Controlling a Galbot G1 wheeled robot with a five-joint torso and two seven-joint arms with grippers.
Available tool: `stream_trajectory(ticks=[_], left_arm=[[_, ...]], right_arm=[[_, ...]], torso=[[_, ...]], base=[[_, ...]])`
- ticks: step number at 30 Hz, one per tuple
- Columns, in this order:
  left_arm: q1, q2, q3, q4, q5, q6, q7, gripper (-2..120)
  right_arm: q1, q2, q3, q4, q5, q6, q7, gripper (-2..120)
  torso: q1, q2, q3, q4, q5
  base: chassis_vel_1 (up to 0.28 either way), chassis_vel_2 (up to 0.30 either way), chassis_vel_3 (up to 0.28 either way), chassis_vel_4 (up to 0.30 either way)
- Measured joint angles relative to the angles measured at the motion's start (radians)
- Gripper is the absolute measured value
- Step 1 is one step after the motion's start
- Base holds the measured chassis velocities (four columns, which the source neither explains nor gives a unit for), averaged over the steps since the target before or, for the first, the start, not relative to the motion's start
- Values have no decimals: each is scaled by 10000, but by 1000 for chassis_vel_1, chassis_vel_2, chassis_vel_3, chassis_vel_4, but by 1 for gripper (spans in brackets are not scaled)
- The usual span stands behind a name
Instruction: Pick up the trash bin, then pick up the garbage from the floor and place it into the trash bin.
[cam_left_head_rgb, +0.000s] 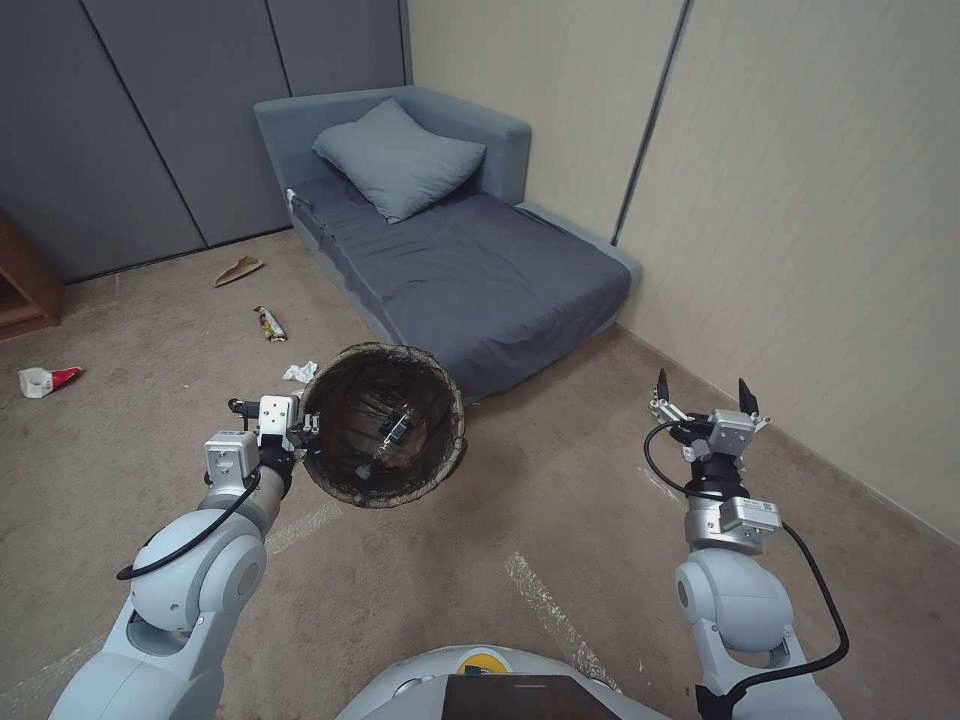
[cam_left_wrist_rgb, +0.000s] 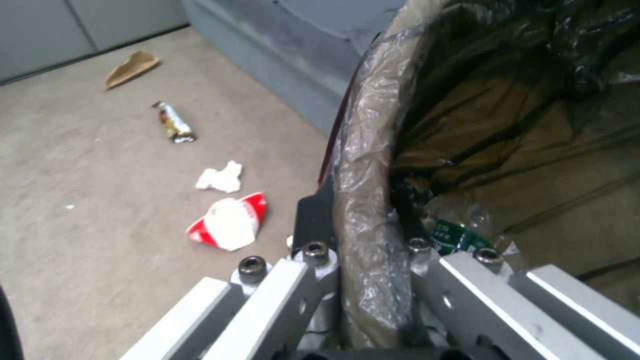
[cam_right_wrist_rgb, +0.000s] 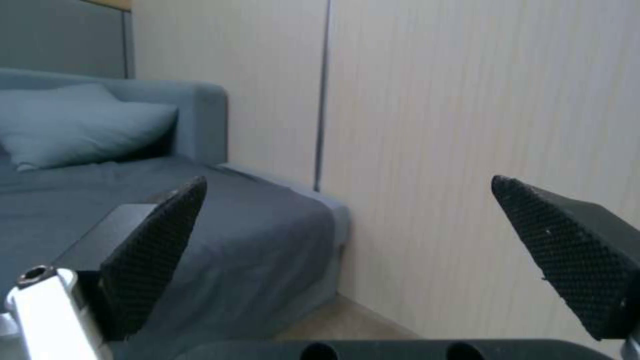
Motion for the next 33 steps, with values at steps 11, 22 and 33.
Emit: stream_trajectory(ticks=[11, 22, 33], left_arm=[[-76, -179, -36, -1, 81, -12, -2, 3], [8, -98, -370, -136, 11, -23, -81, 3], [-31, -104, -301, -93, -6, -28, -65, 3]], right_arm=[[9, -39, -20, -105, -28, 45, -17, 100], [-4, -57, -127, -71, -39, 78, -24, 100], [-84, -68, -26, -91, -36, 93, -22, 100]], torso=[[0, 0, 0, 1, 0], [0, 0, 0, 1, 0], [0, 0, 0, 0, 0]], base=[[56, 55, 56, 60], [53, 51, 46, 55], [55, 55, 57, 48]])
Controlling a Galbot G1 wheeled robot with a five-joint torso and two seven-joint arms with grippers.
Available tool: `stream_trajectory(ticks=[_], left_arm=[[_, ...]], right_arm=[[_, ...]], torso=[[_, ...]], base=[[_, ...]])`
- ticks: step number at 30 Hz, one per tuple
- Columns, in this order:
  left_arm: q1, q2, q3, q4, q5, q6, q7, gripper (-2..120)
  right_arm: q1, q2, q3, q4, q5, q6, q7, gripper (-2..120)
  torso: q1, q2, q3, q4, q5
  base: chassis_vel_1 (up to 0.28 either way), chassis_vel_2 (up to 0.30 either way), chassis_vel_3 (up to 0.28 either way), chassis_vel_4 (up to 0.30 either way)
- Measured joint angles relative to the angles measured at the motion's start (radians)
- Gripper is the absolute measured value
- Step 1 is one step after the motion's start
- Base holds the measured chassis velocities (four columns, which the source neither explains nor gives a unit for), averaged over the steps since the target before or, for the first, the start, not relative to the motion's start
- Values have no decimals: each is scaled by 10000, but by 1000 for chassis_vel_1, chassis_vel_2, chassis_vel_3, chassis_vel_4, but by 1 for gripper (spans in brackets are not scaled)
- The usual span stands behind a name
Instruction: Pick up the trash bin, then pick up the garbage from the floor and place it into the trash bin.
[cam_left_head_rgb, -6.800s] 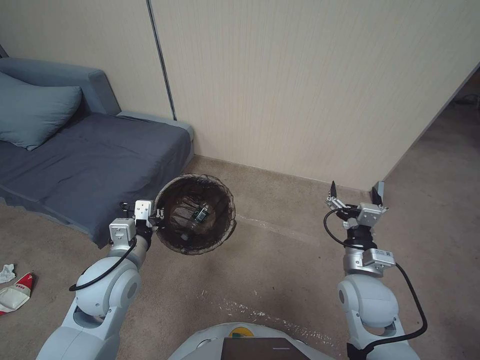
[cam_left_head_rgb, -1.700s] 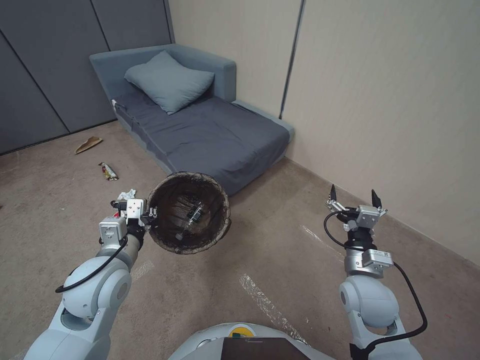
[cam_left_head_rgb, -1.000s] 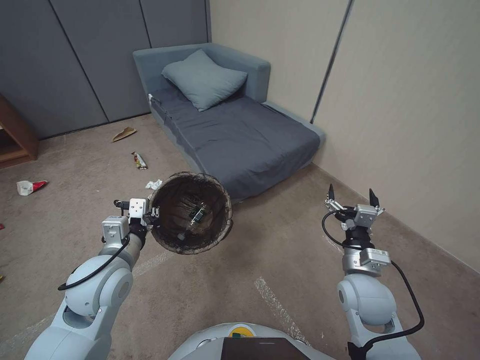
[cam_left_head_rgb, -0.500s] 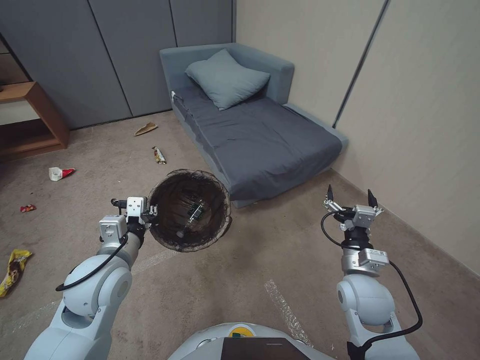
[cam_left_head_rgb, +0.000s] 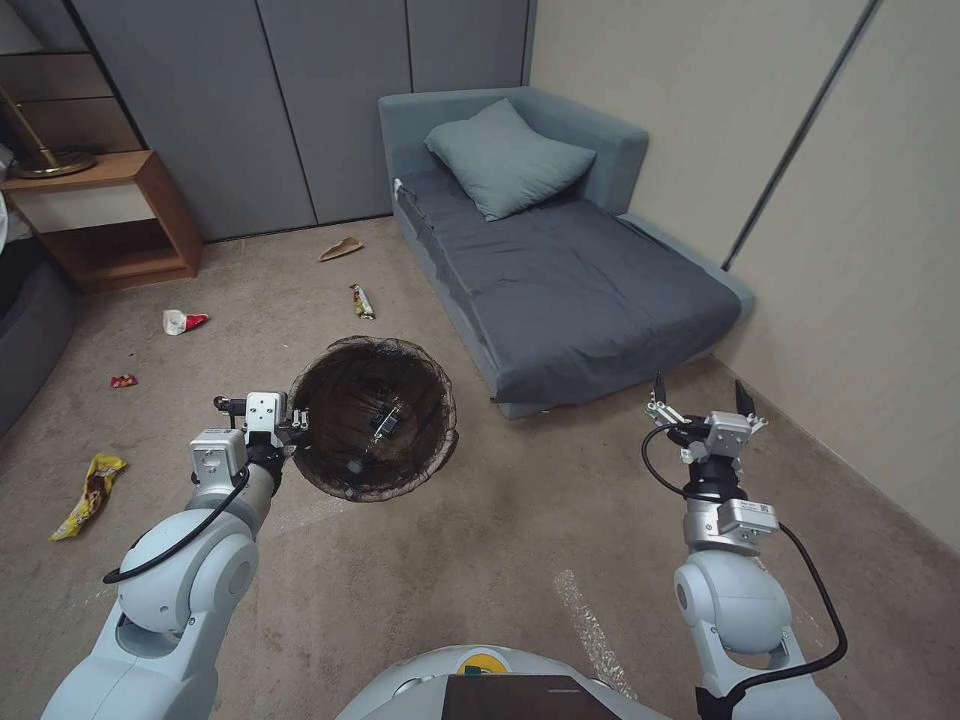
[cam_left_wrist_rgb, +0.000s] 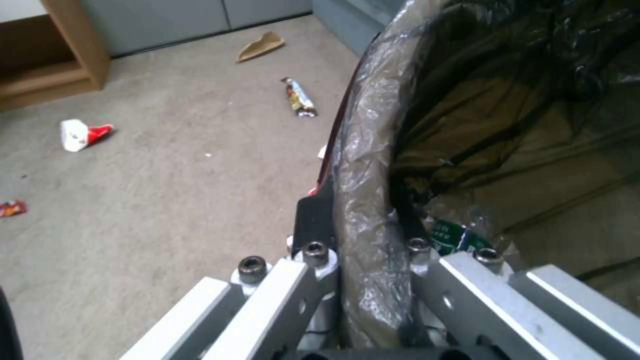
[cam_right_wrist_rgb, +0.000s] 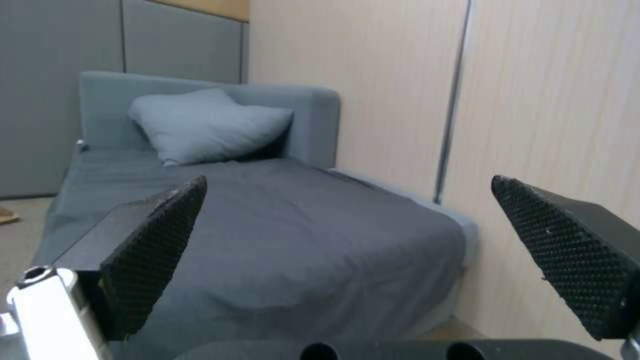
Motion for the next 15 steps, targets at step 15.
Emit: stream_trajectory(ticks=[15], left_arm=[[29, 49, 29, 28, -59, 1, -18, 3]], right_arm=[[-12, -19, 12, 3, 5, 4, 0, 100]], torso=[[0, 0, 0, 0, 0]], base=[[66, 55, 59, 52]])
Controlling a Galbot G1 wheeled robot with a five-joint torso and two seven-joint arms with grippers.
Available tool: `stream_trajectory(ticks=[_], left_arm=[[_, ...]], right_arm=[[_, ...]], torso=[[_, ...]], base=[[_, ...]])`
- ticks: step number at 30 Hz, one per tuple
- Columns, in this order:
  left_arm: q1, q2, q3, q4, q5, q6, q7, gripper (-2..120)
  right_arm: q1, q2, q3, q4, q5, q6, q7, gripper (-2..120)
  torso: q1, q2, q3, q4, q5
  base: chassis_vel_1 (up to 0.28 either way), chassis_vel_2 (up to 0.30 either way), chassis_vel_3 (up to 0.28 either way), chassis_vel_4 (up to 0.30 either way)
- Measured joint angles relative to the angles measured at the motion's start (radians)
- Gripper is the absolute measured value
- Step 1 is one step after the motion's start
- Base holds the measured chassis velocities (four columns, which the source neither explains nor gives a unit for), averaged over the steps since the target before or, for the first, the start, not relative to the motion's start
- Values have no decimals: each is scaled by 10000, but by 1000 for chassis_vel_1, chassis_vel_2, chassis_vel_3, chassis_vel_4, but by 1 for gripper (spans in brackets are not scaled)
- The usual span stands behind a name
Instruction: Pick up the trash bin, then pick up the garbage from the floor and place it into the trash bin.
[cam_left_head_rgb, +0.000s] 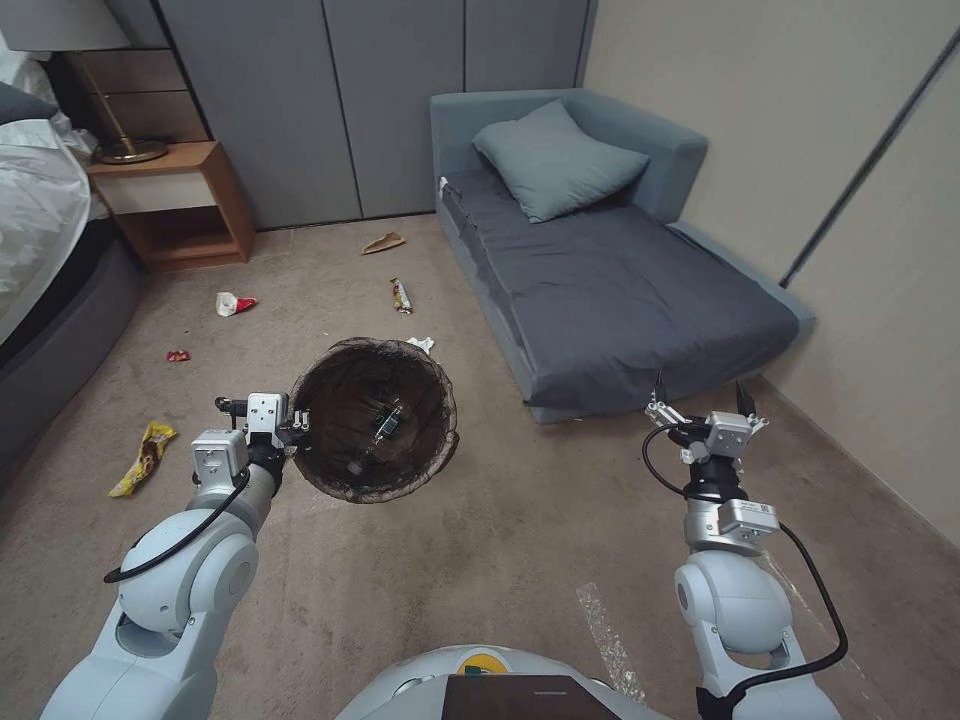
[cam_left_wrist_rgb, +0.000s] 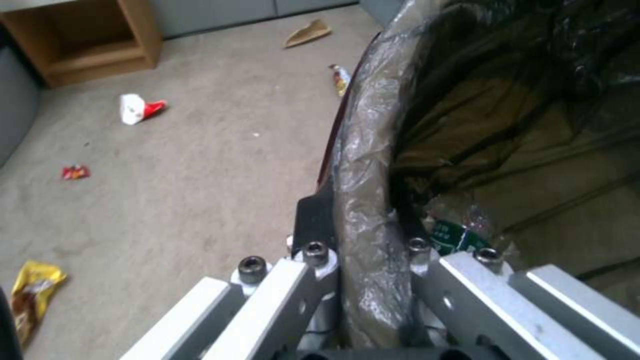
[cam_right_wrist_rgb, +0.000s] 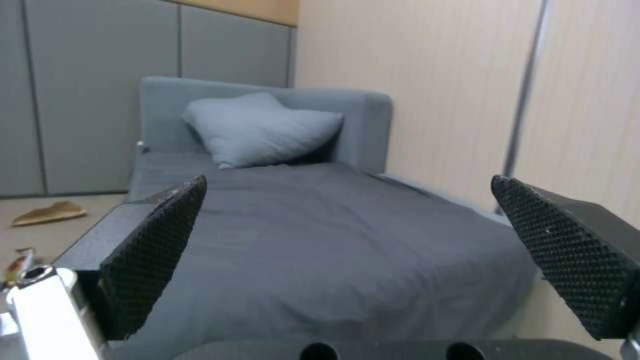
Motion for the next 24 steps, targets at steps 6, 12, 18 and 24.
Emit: stream_trajectory(ticks=[6, 12, 18, 24], left_arm=[[3, -20, 41, 13, 0, 0, -11, 3], [14, -19, 18, 11, 0, 0, -12, 3], [22, -19, 14, 11, 0, 0, -9, 3], [-13, -35, -2, 51, 16, -68, -122, 3]], right_arm=[[-1, -26, 27, 0, 4, 6, 0, 100], [0, -14, 27, 1, 3, 6, 0, 100], [18, -9, 37, 0, 3, 9, 0, 100], [25, -9, 66, -41, 2, 33, 0, 100]], torso=[[0, 0, 0, 0, 0], [0, 0, 0, 0, 0], [0, 0, 0, 1, 0], [0, 0, 0, 2, 0]], base=[[53, 50, 47, 53], [62, 61, 55, 63], [56, 61, 59, 63], [29, 26, 31, 34]])
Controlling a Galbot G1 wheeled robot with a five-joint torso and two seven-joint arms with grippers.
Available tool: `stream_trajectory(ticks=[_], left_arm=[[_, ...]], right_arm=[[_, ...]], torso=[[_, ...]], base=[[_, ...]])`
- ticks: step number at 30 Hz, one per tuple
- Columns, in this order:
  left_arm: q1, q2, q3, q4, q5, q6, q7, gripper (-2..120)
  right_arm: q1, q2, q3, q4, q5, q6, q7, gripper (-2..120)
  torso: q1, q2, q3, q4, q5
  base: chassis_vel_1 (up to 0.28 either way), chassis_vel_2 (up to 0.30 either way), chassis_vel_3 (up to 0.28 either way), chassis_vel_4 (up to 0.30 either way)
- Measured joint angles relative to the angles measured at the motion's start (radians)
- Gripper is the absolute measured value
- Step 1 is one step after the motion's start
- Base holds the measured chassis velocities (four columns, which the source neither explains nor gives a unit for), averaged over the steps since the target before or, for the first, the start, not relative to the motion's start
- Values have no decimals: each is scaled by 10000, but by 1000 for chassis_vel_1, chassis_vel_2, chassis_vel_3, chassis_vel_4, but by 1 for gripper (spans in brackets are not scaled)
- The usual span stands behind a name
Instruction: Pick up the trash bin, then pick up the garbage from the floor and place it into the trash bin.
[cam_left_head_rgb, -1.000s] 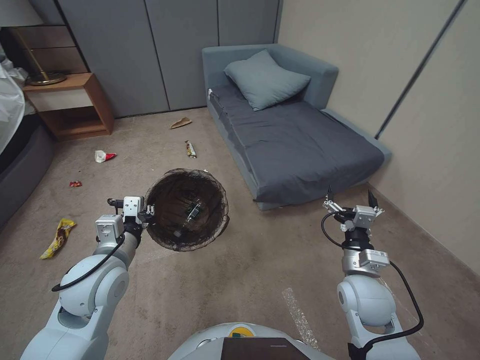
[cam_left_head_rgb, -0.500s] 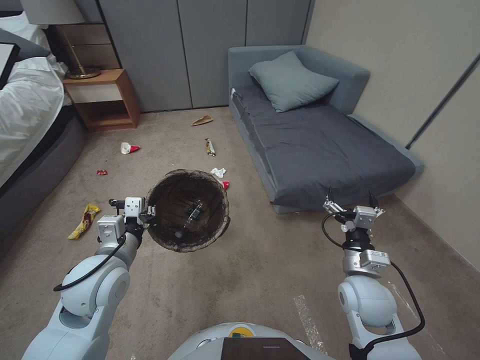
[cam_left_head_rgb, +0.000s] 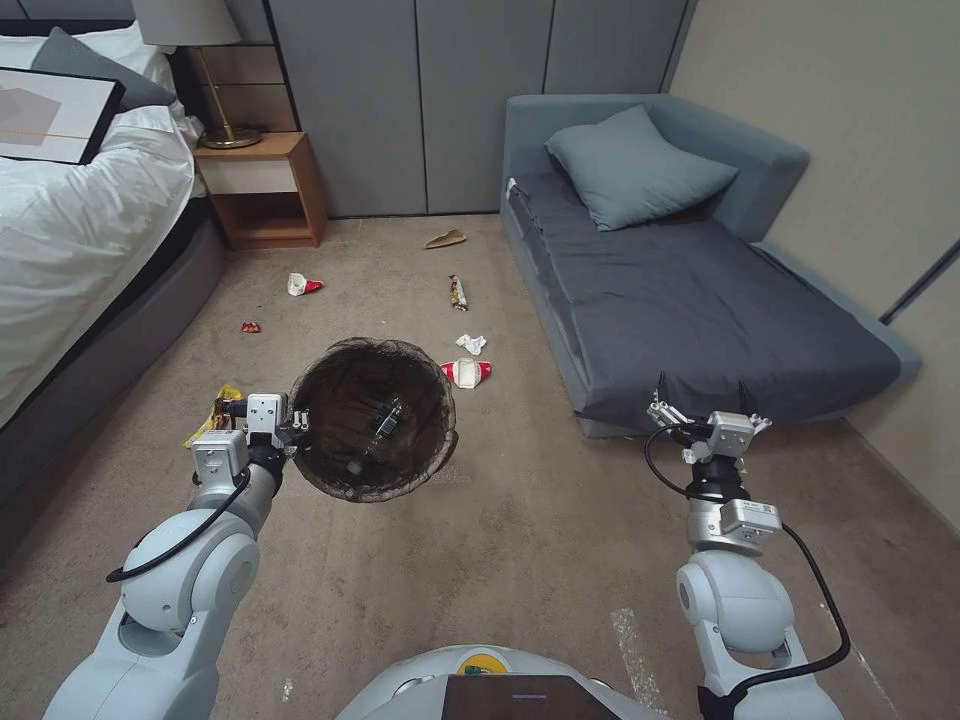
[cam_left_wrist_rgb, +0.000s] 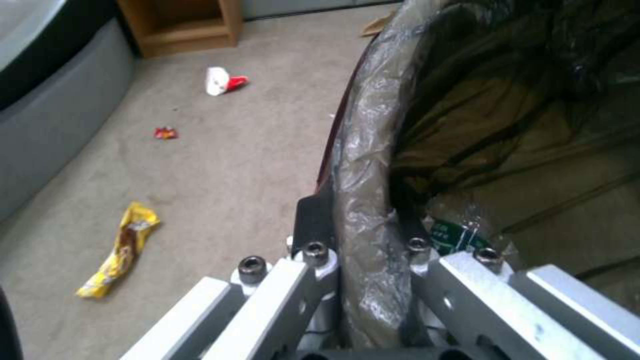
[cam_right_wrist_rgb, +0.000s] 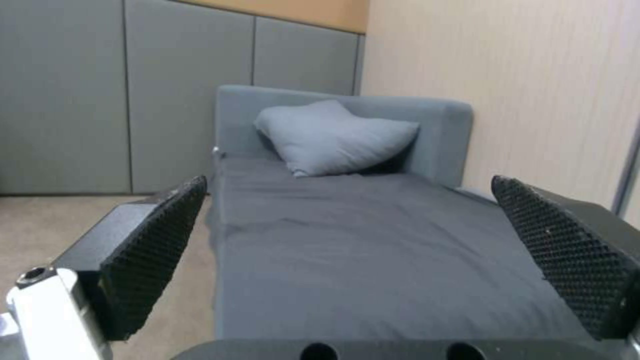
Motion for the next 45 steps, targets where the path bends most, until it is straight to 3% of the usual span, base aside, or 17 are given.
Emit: stream_trajectory(ticks=[12, 45], left_arm=[[114, -367, -75, 259, 83, -287, -23, 3], [167, -255, 134, 336, 208, -247, -61, 3]], right_arm=[[-202, 137, -71, -39, -27, -86, 15, 100], [-292, 389, -295, -314, -426, 319, -12, 100]], torso=[[0, 0, 0, -1, 0], [0, 0, 0, -2, 0]], base=[[0, 0, 0, 0], [0, 0, 0, 0]])
